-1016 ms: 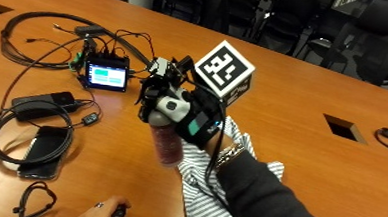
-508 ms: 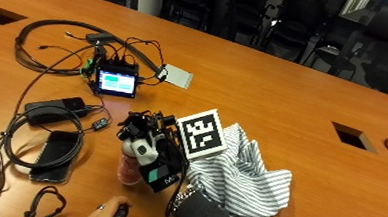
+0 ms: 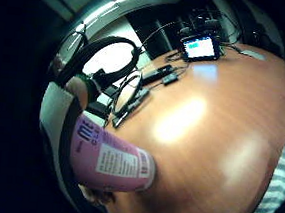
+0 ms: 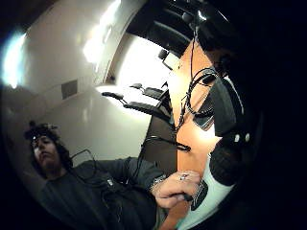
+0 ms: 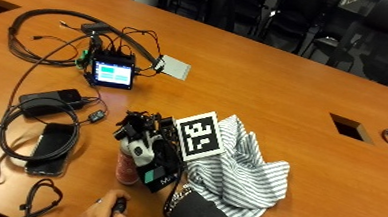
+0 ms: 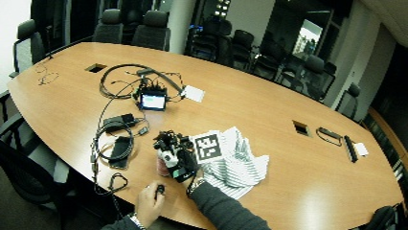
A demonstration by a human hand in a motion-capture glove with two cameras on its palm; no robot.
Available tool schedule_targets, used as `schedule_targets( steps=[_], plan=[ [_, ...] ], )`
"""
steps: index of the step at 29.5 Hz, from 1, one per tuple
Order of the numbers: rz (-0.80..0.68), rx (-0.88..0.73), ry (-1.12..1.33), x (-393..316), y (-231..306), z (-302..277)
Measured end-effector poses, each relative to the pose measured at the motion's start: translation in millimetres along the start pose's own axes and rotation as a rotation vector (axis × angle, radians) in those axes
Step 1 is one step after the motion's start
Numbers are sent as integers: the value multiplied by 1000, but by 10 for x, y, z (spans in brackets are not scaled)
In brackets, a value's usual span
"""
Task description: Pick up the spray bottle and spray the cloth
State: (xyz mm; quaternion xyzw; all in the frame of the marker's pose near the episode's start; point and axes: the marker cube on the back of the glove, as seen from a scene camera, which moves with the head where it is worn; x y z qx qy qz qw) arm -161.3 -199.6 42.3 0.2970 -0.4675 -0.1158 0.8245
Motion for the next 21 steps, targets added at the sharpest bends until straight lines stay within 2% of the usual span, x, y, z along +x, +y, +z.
schedule_targets(
  steps=[8,18,21],
  plan=[
    [224,-97,102,277,238,-305],
    [261,-269,721,-103,288,-981],
    [280,-327,829,-249,354,-1079]
  ],
)
